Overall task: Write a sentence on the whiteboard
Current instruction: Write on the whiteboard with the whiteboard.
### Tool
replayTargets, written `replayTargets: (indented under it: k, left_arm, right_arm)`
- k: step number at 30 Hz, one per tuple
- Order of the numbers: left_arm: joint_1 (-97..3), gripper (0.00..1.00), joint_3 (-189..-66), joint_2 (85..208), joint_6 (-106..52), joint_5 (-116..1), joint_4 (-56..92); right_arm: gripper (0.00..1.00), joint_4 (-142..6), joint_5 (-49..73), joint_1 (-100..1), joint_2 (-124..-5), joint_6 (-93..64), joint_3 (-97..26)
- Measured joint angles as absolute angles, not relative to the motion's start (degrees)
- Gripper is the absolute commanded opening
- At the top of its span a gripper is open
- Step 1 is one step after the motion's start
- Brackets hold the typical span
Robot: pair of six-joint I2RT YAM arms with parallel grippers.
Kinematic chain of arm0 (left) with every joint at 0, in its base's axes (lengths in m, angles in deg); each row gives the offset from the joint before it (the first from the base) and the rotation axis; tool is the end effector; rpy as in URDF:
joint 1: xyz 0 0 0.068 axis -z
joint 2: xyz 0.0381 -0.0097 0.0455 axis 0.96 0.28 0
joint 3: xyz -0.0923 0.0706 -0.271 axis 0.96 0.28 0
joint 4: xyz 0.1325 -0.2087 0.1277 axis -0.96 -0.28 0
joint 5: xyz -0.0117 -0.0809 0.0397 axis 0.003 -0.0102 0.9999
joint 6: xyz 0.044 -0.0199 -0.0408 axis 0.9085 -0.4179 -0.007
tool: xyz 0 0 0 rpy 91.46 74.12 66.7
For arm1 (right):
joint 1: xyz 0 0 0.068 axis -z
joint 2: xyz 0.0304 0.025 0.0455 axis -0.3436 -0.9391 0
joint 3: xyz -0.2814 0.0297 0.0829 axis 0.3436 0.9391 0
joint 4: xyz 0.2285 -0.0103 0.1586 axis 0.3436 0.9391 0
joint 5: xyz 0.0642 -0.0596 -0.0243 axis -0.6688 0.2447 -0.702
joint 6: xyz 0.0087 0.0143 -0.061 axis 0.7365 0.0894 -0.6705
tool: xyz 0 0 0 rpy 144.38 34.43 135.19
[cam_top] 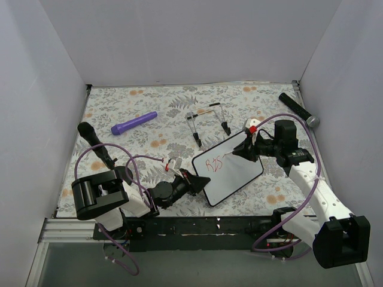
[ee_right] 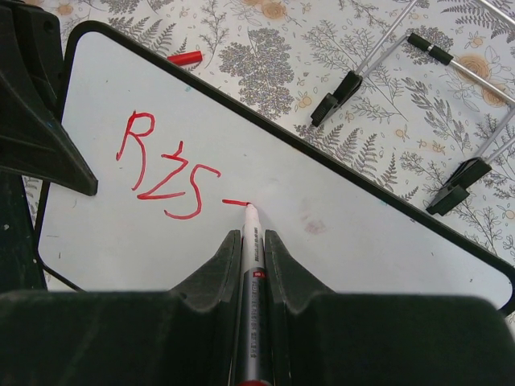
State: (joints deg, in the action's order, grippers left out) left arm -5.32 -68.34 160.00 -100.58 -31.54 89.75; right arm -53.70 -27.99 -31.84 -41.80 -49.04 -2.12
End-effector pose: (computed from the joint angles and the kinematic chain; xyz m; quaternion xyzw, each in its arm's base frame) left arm 0.1077 -0.2329 0.1539 -0.2080 0.6911 -0.6402 0.2631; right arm 0.2186 0.0822 0.2854 -0.4545 0.6846 0.2876 0.4920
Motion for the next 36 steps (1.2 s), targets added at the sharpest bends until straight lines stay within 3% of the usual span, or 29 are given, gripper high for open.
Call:
replayTargets:
  k: [36]
  left_arm:
    - [-5.3, 0.0, -68.3, 160.2, -100.3, -31.5, 89.9]
  right_arm:
    - [0.01, -55.1, -31.9, -33.2, -42.9, -50.5, -2.1]
